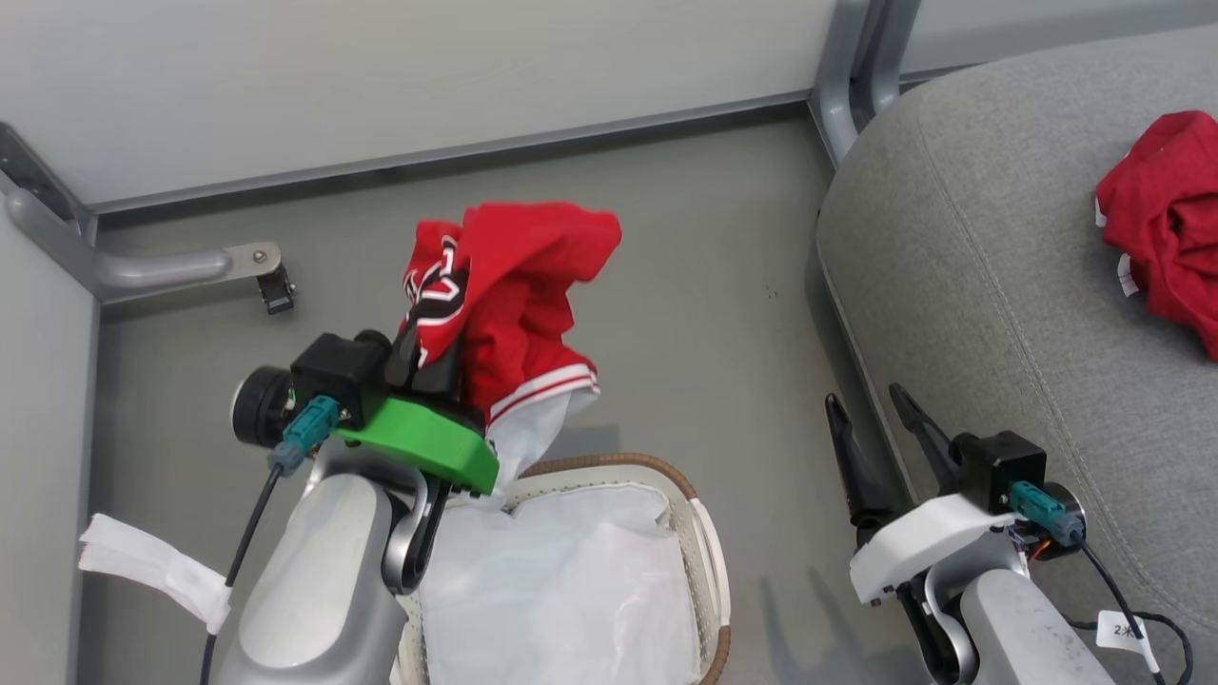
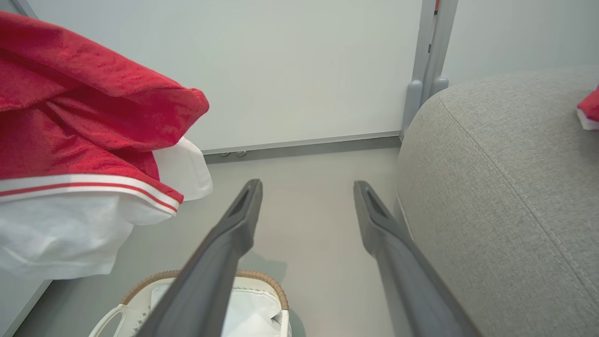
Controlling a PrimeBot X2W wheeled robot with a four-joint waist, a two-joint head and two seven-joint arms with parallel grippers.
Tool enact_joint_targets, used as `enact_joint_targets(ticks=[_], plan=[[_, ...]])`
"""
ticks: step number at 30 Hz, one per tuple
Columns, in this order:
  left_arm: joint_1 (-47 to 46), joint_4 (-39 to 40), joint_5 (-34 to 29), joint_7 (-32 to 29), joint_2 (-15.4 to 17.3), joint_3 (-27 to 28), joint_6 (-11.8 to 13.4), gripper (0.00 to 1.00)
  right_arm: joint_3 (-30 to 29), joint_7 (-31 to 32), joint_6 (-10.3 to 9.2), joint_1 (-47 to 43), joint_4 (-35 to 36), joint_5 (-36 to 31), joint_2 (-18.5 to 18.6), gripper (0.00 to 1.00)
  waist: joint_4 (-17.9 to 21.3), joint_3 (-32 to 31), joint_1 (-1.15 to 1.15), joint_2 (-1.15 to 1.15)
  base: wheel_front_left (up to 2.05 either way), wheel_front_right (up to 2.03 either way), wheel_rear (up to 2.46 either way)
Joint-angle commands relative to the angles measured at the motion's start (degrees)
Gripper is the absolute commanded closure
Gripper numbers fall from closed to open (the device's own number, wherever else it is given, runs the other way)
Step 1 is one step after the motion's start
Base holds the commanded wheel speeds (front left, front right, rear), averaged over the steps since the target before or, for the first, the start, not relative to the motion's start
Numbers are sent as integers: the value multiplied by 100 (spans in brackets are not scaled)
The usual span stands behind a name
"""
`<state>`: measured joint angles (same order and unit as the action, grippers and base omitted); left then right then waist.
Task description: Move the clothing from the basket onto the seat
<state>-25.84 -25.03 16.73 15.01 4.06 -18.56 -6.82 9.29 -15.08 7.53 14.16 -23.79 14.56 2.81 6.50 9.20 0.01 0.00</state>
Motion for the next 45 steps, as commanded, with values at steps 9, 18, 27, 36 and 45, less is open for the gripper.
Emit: enact_joint_targets(ticks=[9, 18, 27, 36, 45], plan=[[-261, 1109, -42, 23, -76, 102, -58, 100, 159, -13, -8, -172, -44, -32, 22, 0, -81, -172, -1, 0, 0, 0, 0], [-256, 1375, 52, 23, -104, -86, -63, 100, 1075, -12, -8, 301, 502, 110, 21, 0, -194, -156, -1, 0, 0, 0, 0], [-228, 1465, 289, 23, -109, -525, -55, 100, 2502, -13, -8, 1361, 810, 356, 26, 0, -473, -91, -1, 0, 0, 0, 0], [-318, 1657, 585, 23, -109, -1083, 39, 100, 2786, -13, -8, 2171, 264, 359, 24, 0, -779, -1, -1, 0, 0, 0, 0], [-358, 1804, 1009, 23, -112, -1669, 121, 100, 2890, -13, -8, 2628, -196, 430, 23, 0, -1025, 95, -1, 0, 0, 0, 0]])
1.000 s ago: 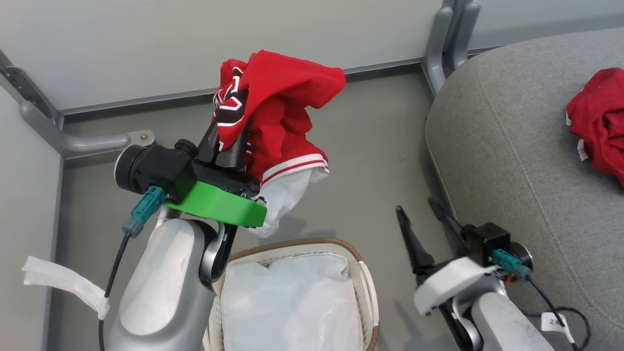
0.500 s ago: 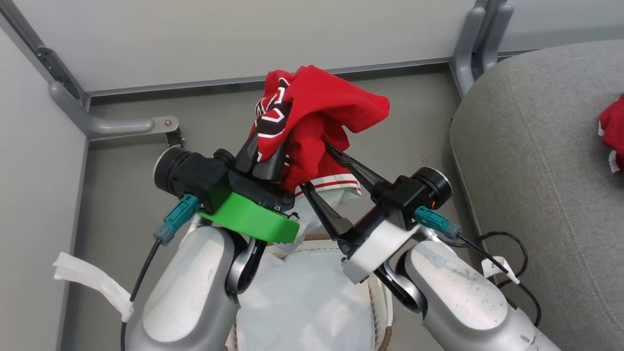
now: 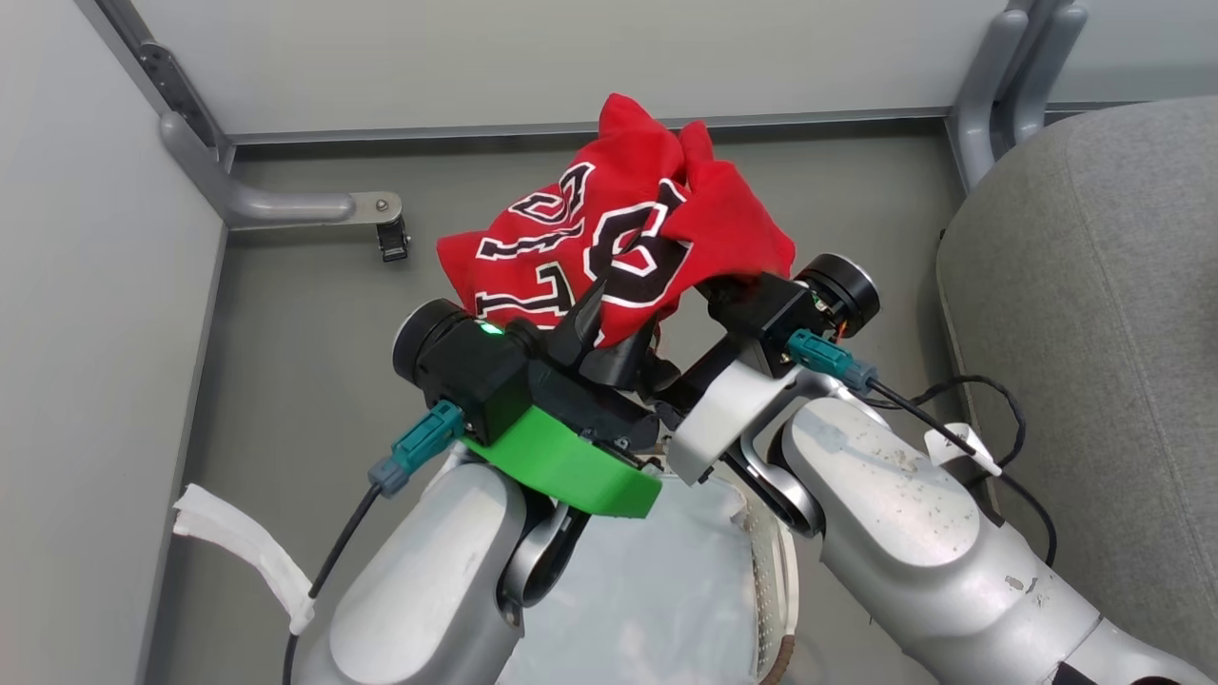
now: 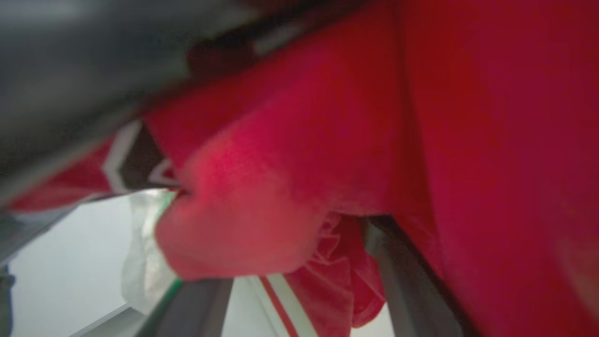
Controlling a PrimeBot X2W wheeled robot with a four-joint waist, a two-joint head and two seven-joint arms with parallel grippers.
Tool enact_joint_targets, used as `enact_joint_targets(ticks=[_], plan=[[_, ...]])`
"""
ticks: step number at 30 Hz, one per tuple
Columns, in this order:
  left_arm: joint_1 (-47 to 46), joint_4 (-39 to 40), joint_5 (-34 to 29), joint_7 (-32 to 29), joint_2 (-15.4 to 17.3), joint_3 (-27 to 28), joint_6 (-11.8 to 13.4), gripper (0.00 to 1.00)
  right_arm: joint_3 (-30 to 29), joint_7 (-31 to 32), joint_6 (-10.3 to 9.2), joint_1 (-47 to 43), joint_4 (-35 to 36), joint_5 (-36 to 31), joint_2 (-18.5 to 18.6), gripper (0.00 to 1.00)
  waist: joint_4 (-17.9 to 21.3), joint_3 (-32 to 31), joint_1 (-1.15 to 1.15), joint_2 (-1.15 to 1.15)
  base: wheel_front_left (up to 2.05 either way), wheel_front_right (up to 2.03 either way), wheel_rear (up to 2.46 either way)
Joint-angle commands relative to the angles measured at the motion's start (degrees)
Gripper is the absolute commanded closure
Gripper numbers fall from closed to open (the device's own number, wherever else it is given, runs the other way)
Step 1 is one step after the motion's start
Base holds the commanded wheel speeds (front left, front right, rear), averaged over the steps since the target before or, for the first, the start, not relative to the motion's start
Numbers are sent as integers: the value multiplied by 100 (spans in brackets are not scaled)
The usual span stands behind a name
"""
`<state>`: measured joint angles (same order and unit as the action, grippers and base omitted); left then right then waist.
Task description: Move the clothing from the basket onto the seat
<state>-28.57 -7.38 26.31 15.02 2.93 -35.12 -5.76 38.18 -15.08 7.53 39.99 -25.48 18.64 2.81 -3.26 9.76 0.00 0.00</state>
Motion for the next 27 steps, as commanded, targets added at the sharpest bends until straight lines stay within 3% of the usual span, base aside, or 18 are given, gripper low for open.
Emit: enact_joint_targets(ticks=[1, 4, 5, 6, 7, 17, 18, 19, 20, 27], plan=[[-76, 46, 126, 22, 2, -46, 19, 100, 5, -13, -8, 70, -35, 45, 23, 0, -68, 50, 0, 0, 0, 0, 0], [-89, 64, 249, 22, 1, -150, 31, 100, 29, -12, -8, 131, -95, 105, 20, 0, -141, 91, 0, 0, 0, 0, 0], [-96, 66, 263, 22, 1, -170, 40, 100, 37, -13, -8, 161, -105, 123, 20, 11, -157, 103, 0, 0, 0, 0, 0], [-101, 62, 290, 22, 1, -192, 49, 100, 65, -13, -8, 181, -114, 161, 21, 63, -176, 115, 0, 0, 0, 0, 0], [-83, 52, 359, 22, 1, -207, 57, 100, 83, -13, -8, 186, -104, 225, 20, 100, -192, 124, 0, 0, 0, 0, 0], [-65, -19, 247, 21, 3, -63, 132, 100, -256, -13, -8, 19, -61, 239, 24, 100, -167, 195, 0, 0, 0, 0, 0], [-52, -2, 203, 20, 2, -32, 139, 82, -312, -13, -8, 0, -54, 214, 25, 100, -145, 196, 0, 0, 0, 0, 0], [-26, 19, 198, 21, 2, -7, 143, 52, -346, -13, -8, -26, -47, 203, 23, 100, -121, 198, 0, 0, 0, 0, 0], [12, 25, 193, 20, 2, 23, 150, 0, -380, -13, -8, -64, -39, 185, 23, 100, -88, 202, 0, 0, 0, 0, 0], [113, 93, 30, 13, 3, 231, 176, 0, -651, -12, -8, -231, 99, 72, 24, 100, 156, 206, 0, 0, 0, 0, 0]])
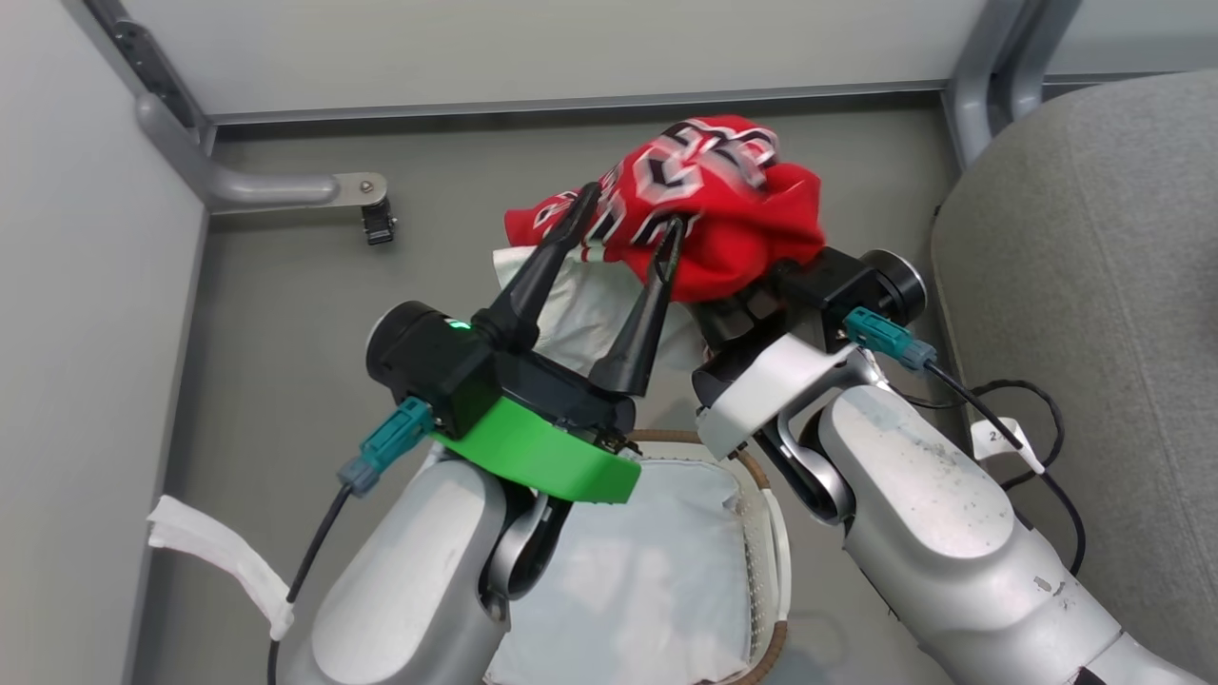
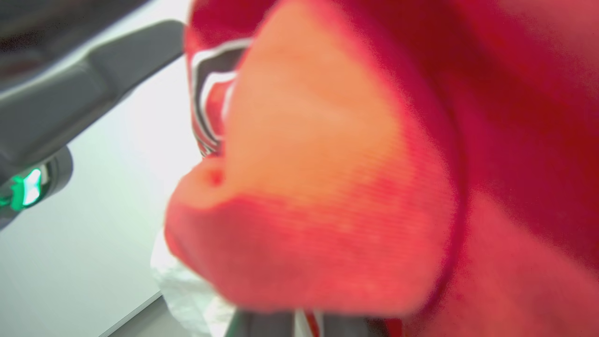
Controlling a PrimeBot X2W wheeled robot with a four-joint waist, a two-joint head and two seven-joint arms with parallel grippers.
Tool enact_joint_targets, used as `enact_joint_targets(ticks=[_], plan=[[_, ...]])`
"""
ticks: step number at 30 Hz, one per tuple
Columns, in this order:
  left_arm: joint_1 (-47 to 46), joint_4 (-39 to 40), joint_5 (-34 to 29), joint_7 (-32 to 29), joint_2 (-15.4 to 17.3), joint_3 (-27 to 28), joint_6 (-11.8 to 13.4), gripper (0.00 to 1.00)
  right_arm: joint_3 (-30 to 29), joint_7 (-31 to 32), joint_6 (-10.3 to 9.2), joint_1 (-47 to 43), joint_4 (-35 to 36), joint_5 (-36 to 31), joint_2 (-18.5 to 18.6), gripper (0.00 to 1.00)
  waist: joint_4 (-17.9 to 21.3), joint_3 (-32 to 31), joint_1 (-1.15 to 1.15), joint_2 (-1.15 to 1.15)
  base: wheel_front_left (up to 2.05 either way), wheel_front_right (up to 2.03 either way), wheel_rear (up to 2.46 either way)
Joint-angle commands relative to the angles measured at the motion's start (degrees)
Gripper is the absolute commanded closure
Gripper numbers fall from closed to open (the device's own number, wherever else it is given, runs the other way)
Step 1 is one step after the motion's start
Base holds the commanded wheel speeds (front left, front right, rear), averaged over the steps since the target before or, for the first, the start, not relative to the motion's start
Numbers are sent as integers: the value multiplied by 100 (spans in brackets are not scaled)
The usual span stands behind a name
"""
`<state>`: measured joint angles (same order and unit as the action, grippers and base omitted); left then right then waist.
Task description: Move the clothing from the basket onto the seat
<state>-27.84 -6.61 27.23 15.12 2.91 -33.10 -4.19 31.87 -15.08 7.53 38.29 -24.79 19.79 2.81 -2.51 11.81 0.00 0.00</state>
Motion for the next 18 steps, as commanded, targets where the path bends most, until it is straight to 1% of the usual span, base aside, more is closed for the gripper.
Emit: enact_joint_targets(ticks=[1, 3, 9, 13, 18], plan=[[69, 22, -98, 3, 6, 92, 19, 0, -81, -12, -8, -106, 66, -47, 25, 100, 151, 1, 0, 0, 0, 0, 0], [141, -16, -188, 2, 6, 200, 22, 0, -174, -12, -8, -190, 139, -108, 23, 100, 298, -3, 0, 0, 0, 0, 0], [280, -190, -479, 2, 8, 568, -55, 0, -455, -12, -8, -430, 422, -354, 22, 100, 915, -17, 0, 0, 0, 0, 0], [384, -281, -622, 1, 8, 776, -106, 0, -653, -12, -8, -614, 628, -526, 21, 100, 1412, -29, 0, 0, 0, 0, 0], [521, -406, -760, 1, 11, 981, -171, 0, -900, -12, -8, -879, 841, -673, 22, 100, 2142, -58, 0, 0, 0, 0, 0]])
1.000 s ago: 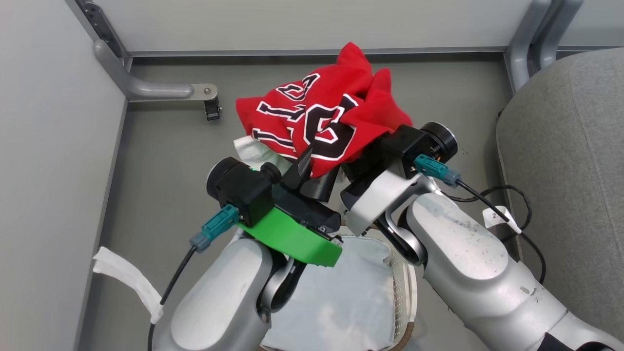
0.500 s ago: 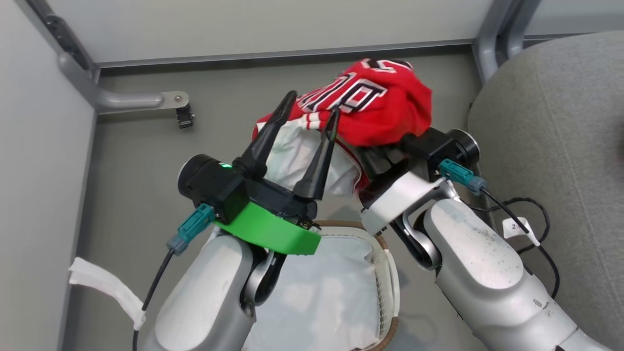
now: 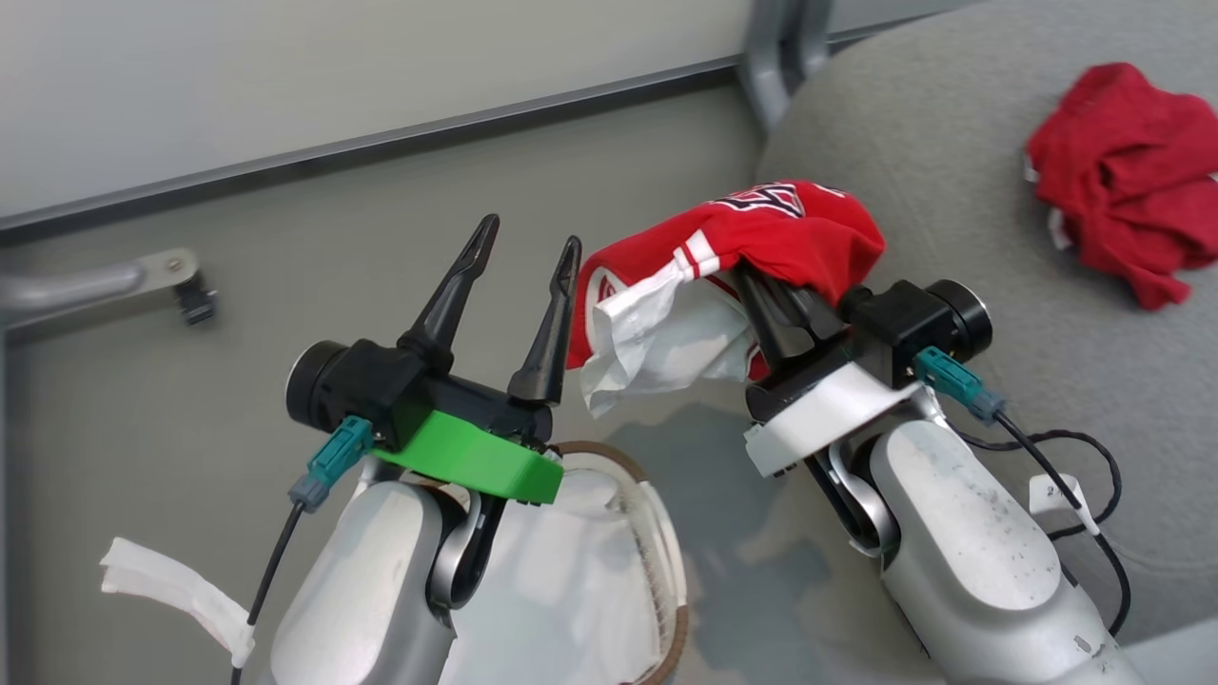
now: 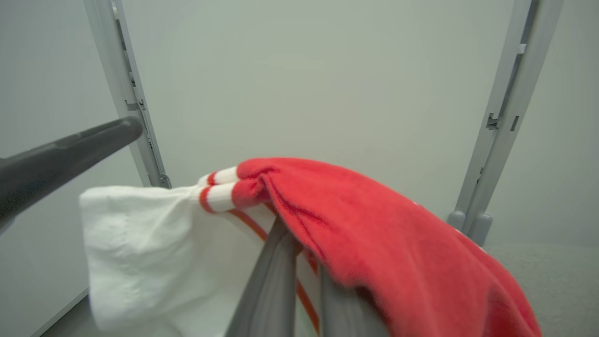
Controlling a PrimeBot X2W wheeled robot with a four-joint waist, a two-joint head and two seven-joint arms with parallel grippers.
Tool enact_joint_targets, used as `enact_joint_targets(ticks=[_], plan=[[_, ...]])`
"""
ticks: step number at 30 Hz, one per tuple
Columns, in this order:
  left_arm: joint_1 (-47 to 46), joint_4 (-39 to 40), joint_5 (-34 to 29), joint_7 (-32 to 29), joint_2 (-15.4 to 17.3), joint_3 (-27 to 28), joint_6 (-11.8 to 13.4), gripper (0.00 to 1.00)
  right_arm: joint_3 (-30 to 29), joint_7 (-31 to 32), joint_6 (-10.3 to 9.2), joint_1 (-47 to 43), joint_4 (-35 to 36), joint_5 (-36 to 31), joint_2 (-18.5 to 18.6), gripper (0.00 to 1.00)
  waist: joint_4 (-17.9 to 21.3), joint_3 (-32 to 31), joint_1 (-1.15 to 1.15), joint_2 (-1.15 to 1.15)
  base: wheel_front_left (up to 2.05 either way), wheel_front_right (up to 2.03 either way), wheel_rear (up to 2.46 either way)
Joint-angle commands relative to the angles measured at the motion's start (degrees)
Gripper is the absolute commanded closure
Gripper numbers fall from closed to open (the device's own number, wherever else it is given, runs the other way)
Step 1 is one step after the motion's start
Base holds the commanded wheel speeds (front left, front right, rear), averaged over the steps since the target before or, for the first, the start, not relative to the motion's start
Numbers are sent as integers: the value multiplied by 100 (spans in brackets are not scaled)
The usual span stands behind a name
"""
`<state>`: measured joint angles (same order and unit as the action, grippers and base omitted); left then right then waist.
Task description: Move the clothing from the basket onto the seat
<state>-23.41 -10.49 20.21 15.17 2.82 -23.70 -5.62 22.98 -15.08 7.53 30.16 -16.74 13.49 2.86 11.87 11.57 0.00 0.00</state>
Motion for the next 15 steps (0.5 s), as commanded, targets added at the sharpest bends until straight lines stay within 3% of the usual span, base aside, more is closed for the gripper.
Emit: enact_joint_targets(ticks=[1, 9, 15], plan=[[100, -40, -98, -4, 20, 72, -38, 0, -50, -12, -8, -110, 72, -68, 15, 100, 829, -37, 0, 0, 0, 0, 0], [283, -188, -297, -4, 21, 263, -102, 0, -305, -13, -8, -505, 401, -79, 19, 100, 1849, -10, 0, 0, 0, 0, 0], [115, -301, -212, -3, 26, -32, -157, 0, -812, -12, -8, -875, 732, -199, 52, 100, 1972, 126, 0, 0, 0, 0, 0]])
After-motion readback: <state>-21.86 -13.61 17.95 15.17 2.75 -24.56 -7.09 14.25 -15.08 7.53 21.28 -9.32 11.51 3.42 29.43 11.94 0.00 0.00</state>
